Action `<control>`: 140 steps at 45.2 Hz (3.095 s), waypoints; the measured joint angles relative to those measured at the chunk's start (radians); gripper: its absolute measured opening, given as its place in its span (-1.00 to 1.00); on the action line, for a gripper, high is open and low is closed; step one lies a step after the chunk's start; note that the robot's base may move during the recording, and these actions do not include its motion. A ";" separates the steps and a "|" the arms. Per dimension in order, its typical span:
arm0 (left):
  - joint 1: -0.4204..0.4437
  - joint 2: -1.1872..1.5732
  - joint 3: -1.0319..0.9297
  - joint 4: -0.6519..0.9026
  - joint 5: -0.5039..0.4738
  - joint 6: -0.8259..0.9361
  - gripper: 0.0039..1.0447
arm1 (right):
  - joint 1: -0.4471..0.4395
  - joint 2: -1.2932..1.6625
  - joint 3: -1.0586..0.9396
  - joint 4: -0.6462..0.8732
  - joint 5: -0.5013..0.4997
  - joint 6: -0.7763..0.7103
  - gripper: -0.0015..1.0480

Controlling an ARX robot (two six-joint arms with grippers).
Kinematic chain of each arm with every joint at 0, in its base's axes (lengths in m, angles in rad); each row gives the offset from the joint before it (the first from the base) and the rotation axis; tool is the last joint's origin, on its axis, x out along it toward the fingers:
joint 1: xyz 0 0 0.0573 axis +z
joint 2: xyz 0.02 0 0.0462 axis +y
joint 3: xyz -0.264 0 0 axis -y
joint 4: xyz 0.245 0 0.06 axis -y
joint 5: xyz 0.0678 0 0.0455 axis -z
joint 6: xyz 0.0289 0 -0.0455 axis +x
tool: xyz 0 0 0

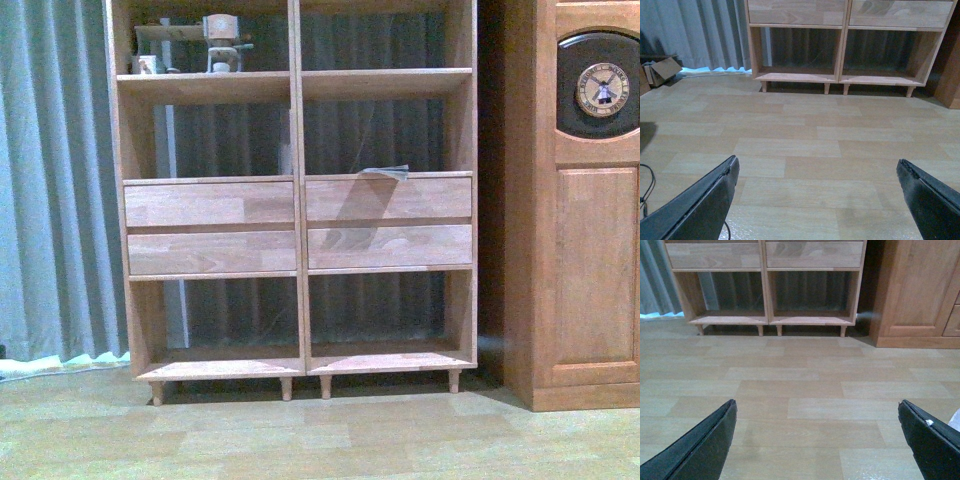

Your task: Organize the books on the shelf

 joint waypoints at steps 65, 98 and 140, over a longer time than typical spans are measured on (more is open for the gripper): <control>0.000 0.000 0.000 0.000 0.000 0.000 0.86 | 0.000 0.000 0.000 0.000 0.000 0.000 0.86; 0.000 0.000 0.000 0.000 0.000 0.000 0.86 | 0.000 0.000 0.000 0.000 0.000 0.000 0.86; 0.000 -0.001 0.000 0.000 0.000 0.000 0.86 | 0.000 0.000 0.000 0.000 0.000 0.000 0.86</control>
